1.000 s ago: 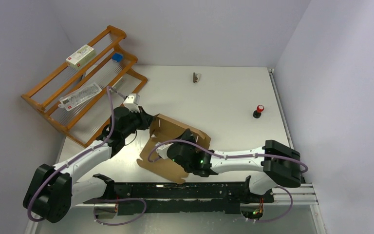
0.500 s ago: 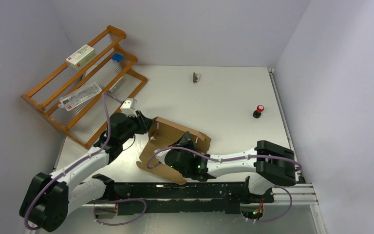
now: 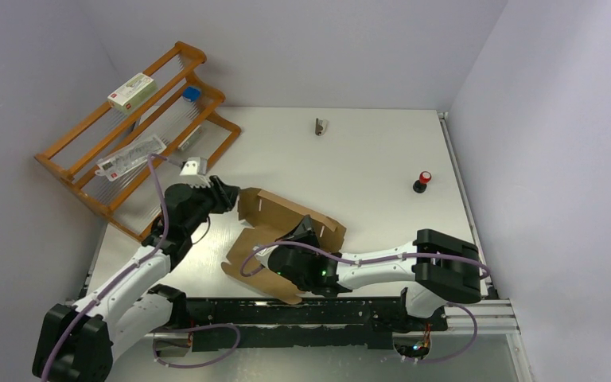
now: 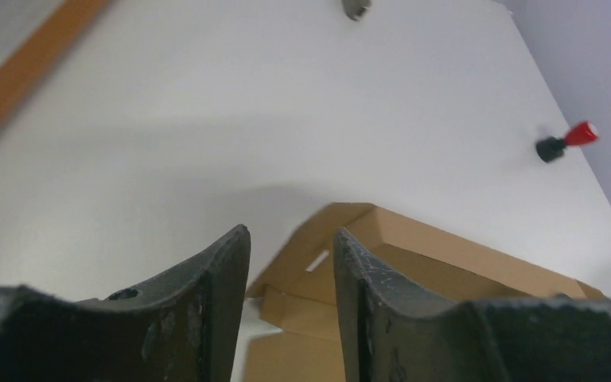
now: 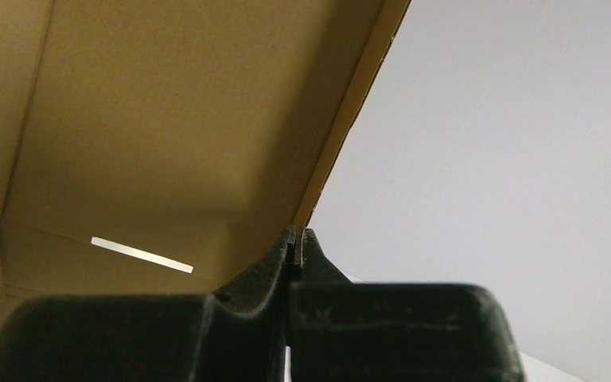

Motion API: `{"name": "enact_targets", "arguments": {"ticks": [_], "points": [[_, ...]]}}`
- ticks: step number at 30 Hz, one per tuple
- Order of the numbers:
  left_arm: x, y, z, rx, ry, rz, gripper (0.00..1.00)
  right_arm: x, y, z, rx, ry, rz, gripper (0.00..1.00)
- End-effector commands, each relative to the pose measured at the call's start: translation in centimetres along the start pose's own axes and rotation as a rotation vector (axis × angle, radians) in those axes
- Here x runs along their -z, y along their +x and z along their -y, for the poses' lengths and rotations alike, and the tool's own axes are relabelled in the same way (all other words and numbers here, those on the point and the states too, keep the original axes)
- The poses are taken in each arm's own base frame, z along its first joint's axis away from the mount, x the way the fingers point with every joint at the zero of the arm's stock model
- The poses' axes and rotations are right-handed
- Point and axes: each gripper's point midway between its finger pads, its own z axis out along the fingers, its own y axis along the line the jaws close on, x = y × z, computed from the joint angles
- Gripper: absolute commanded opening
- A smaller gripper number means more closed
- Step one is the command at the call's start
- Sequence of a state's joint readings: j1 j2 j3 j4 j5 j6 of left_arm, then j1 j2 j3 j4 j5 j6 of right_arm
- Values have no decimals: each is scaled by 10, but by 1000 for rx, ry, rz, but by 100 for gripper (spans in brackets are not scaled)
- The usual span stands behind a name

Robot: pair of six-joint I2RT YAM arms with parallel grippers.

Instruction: Fold the paper box

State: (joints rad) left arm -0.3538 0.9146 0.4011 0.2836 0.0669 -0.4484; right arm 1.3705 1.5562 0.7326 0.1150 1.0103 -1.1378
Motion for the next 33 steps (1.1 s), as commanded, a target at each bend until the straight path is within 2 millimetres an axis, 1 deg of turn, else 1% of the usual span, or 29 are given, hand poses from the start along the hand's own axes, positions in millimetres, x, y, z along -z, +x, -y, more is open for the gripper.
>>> {"name": "enact_targets", "arguments": {"ticks": [1, 3, 4, 8, 11, 16, 20, 22, 27, 33], "points": [[-4, -29, -22, -33, -81, 83, 49, 4, 0, -2, 19, -15, 14, 0], [-9, -29, -35, -35, -120, 75, 49, 5, 1, -1, 20, -14, 15, 0], [-12, -27, -38, -37, -123, 65, 49, 5, 1, 0, 23, -13, 15, 0], [-25, -13, -52, -47, -142, 11, 49, 6, 0, 4, 24, -2, 22, 0], [-34, -4, -55, -53, -113, -24, 48, 7, -1, 6, 23, -1, 27, 0], [-46, 12, -44, -72, -13, -101, 48, 7, -3, 7, 33, -1, 33, 0], [-50, 23, -28, -92, 106, -141, 46, 7, -4, 8, 32, 0, 43, 0], [-47, 27, -19, -95, 168, -143, 44, 7, -5, 7, 33, -1, 45, 0], [-35, 31, 1, -99, 286, -132, 40, 6, -6, 9, 27, 7, 51, 0], [-22, 38, 8, -83, 324, -137, 37, 5, -8, 9, 30, 15, 59, 0]]}}
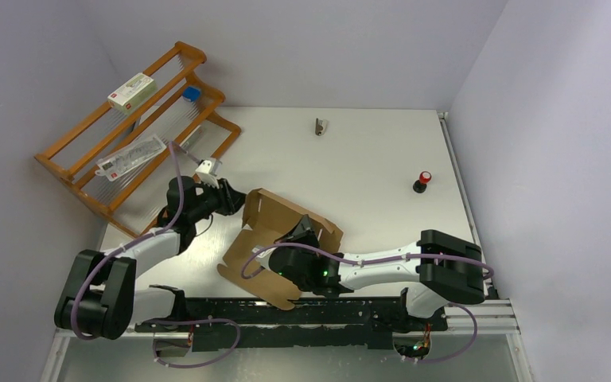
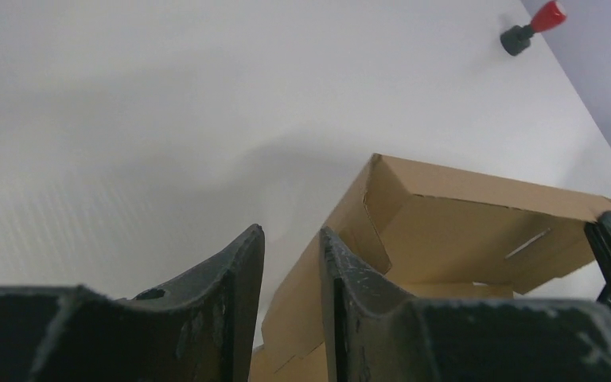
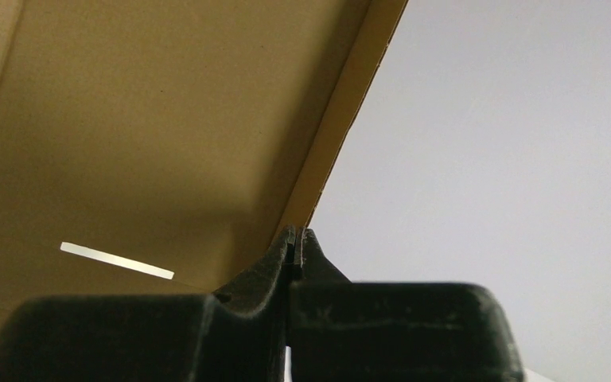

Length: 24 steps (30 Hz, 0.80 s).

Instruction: Fold the paper box

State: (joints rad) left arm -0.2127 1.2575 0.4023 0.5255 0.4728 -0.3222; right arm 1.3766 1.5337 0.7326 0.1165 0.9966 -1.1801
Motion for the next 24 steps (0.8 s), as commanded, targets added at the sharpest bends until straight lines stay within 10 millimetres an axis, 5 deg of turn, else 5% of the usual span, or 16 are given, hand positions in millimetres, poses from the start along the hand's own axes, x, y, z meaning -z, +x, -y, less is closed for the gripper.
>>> {"name": "enact_targets", "arguments": {"ticks": [1, 24], "points": [[8, -6, 21, -32, 108, 42, 37, 2, -6, 2, 6, 9, 35, 0], [23, 32, 52, -32, 179, 46, 37, 2, -14, 3, 56, 25, 54, 0]]}}
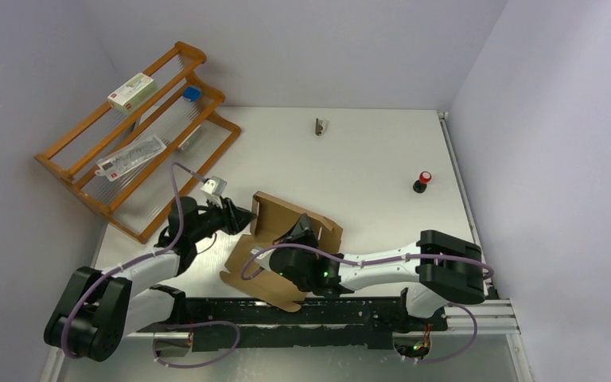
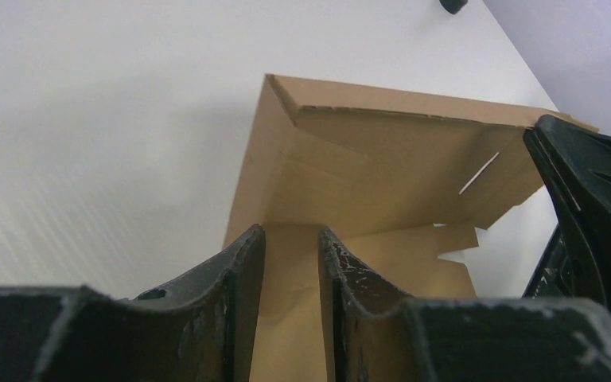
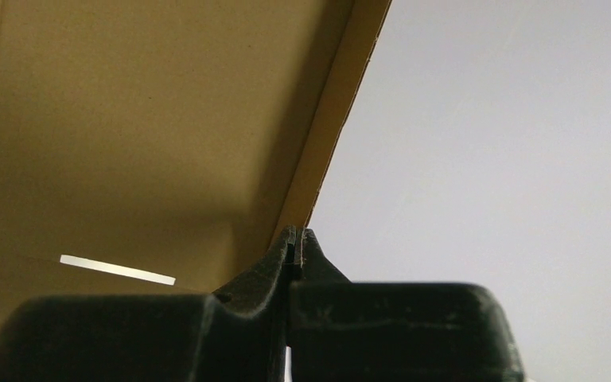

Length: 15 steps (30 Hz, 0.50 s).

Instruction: Fold the paper box

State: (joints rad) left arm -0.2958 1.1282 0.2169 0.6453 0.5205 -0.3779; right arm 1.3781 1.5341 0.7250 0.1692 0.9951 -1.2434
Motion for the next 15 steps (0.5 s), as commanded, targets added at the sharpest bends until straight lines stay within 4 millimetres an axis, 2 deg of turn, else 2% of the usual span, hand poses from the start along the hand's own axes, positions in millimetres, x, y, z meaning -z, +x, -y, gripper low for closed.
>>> {"name": "enact_targets", "arguments": {"ticks": [1, 9, 15], "points": [[-2, -5, 12, -43, 41, 44, 37, 3, -12, -4, 36, 2, 43, 0], [-7, -5, 4, -56, -9, 48, 35, 7, -19, -14, 76, -5, 69, 0], [-4, -8, 8, -55, -9, 74, 30, 9, -17, -11, 52, -2, 65, 0]]}}
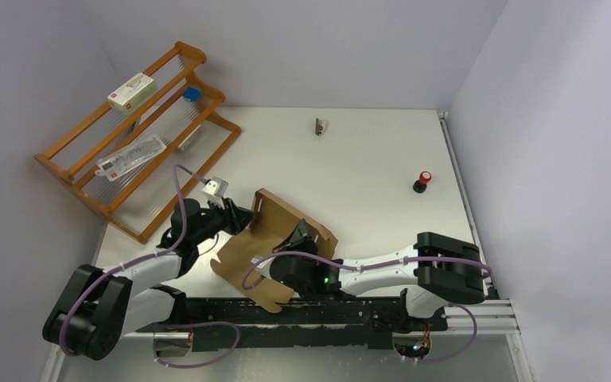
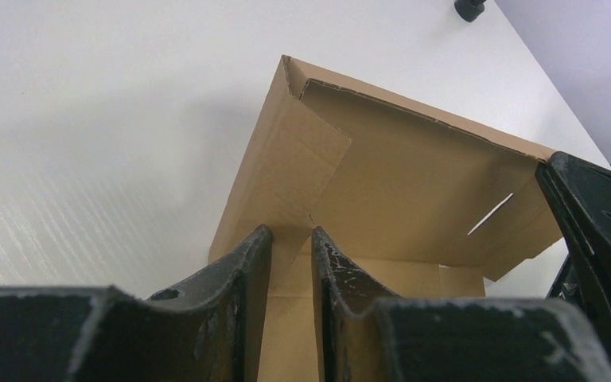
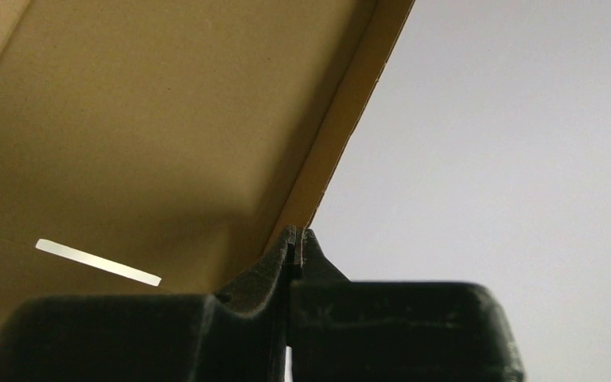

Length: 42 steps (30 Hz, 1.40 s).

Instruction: Fold the paper box

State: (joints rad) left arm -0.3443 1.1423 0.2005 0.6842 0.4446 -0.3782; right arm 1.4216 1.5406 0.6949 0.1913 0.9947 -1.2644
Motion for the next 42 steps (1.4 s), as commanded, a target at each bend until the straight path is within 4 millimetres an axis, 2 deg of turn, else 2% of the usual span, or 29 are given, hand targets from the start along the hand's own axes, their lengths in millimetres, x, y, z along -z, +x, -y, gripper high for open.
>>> {"name": "enact_targets", "arguments": {"ticks": [1, 6, 9, 18, 20, 23, 27, 32, 39, 42], "points": [[1, -12, 7, -37, 15, 66, 29, 1, -6, 0, -5, -3, 28, 0], [3, -11, 5, -31, -1, 84, 24, 2, -15, 3, -101, -51, 58, 2], [4, -9, 4, -31, -10, 93, 20, 3, -21, 12, -179, -62, 80, 7], [4, -7, 1, -34, -31, 95, 14, 1, -27, 36, -350, -47, 107, 41], [5, -9, 2, -31, -33, 97, 15, -5, -21, 43, -443, -63, 107, 51], [6, -14, 1, -30, -51, 95, 23, -21, -7, 48, -645, -168, 79, 55], [7, -19, -2, -28, -93, 64, 33, -43, 24, 40, -969, -300, -24, 55], [6, -24, -2, -10, -117, 22, 44, -56, 70, 11, -1320, -403, -192, 55], [-2, -10, -3, 43, -124, -55, 55, -45, 123, -44, -1690, -452, -341, 55], [-4, -3, -6, 54, -140, -81, 59, -39, 132, -60, -1809, -496, -327, 55]]}}
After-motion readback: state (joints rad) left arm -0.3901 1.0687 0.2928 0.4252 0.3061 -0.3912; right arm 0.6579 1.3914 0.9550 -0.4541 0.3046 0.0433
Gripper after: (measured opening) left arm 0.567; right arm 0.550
